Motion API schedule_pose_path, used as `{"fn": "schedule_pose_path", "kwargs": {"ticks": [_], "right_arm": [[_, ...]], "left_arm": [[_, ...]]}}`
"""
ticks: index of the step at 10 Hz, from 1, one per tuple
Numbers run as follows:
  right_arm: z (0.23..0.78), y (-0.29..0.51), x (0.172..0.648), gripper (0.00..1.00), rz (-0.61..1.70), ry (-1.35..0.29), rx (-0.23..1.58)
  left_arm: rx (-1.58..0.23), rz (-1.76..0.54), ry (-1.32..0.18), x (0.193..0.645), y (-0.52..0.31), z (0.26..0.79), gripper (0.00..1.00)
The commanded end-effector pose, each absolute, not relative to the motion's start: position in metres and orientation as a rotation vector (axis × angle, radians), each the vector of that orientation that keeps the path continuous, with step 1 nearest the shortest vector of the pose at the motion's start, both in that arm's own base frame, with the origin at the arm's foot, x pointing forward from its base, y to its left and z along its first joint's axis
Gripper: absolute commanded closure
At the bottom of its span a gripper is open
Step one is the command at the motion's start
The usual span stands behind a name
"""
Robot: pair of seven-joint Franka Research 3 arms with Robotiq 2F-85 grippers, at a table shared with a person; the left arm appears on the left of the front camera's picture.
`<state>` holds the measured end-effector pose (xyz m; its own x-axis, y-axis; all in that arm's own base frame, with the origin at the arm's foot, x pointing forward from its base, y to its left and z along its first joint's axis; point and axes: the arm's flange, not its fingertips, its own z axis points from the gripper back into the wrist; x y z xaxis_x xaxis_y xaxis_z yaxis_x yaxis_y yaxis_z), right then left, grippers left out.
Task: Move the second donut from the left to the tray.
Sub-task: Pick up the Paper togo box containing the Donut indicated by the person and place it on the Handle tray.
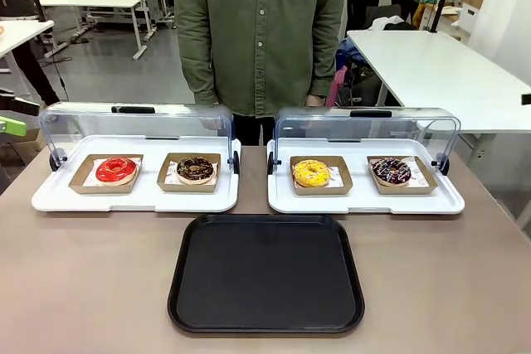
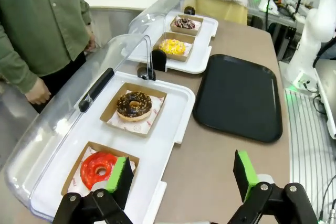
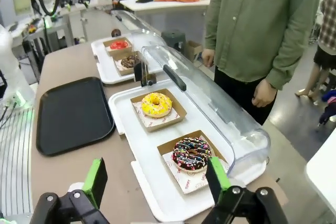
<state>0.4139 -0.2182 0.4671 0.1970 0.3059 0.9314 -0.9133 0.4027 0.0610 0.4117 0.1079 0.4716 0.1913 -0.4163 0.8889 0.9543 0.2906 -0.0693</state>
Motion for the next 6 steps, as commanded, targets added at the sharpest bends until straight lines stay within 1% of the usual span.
{"fn": "schedule_pose_path", "kwargs": {"ticks": [1,6], "right_arm": [[0.4523,-0.2159,0.428,0.0,0.975,-1.002,0.757],[0.4523,-0.2159,0.428,0.0,0.975,-1.002,0.757]], "left_arm": [[-0.765,-1.093,-0.903,0.4081,0.1157,0.4701,0.0],[-0.765,-1.093,-0.903,0.4081,0.1157,0.4701,0.0]]}}
